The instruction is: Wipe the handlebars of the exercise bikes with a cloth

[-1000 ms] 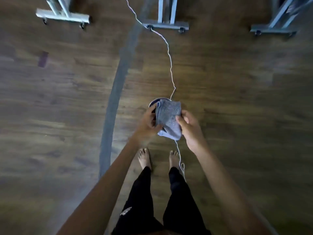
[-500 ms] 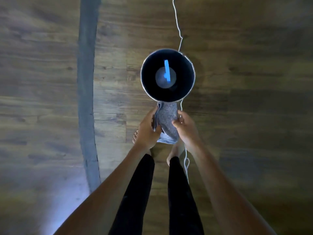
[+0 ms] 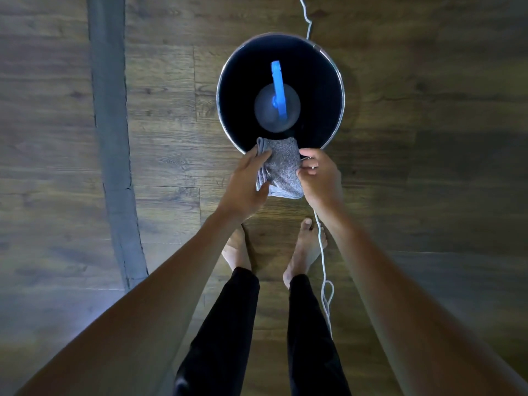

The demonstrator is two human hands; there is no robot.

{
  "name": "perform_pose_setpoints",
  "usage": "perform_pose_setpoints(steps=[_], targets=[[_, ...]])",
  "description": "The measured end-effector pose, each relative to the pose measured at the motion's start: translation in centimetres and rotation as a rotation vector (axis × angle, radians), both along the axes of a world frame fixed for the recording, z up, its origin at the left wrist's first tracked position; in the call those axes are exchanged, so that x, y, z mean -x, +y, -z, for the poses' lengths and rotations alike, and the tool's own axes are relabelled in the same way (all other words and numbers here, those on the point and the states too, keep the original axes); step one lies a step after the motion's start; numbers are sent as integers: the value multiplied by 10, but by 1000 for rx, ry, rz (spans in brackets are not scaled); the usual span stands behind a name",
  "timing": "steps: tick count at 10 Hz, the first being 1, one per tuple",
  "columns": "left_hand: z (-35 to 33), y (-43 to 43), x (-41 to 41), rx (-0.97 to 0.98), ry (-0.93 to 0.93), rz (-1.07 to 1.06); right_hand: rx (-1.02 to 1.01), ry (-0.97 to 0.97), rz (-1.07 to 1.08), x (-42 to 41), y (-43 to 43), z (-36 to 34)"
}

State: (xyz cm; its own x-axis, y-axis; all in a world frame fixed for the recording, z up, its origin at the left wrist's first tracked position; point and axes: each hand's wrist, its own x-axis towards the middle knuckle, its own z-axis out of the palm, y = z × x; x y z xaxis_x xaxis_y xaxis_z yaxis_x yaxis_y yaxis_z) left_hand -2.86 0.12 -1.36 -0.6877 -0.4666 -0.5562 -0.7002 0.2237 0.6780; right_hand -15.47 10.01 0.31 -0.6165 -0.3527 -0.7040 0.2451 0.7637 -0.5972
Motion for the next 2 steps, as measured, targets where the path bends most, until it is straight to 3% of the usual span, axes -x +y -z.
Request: perform_pose_setpoints(steps=[2], targets=[[-11, 0, 2, 178, -136, 95, -61, 144, -338, 3, -1, 0]])
